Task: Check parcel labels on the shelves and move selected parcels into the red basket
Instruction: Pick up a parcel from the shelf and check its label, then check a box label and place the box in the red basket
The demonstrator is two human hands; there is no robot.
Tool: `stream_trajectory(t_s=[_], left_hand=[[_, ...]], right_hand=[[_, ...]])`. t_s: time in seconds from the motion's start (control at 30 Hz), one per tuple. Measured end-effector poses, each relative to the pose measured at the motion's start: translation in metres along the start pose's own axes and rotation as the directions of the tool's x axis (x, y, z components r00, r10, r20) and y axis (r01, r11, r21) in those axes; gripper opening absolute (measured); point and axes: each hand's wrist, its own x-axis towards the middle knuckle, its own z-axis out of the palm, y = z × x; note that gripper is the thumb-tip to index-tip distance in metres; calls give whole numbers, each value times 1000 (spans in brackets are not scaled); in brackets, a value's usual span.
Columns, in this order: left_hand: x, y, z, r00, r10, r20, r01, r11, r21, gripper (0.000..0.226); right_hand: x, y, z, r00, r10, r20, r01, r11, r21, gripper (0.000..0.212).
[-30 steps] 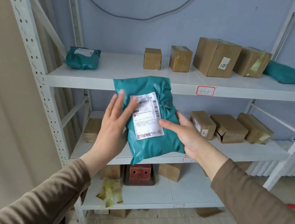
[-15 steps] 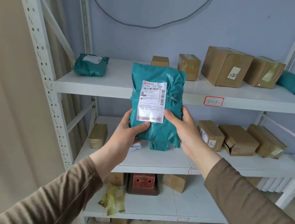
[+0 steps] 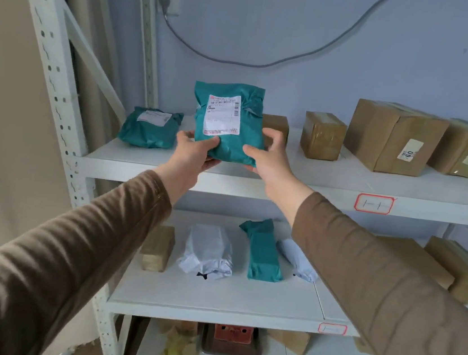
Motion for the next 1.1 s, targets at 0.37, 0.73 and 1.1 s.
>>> stream_trajectory(t_s=[0.37,0.73,1.1], left_hand=[[132,-12,-19,991,-102,-86,121,960,253,42],[142,-15,-8,951,301,-73,-133,609,782,61],[86,-21,89,930,366,29,-283,665,691,58]], right_hand=[[133,64,42,994,99,47,-84,964,-253,63],[107,44,6,994,15,111,24,941,-339,52],[79,17,-112,994,66,82,-36,947,-320,56]])
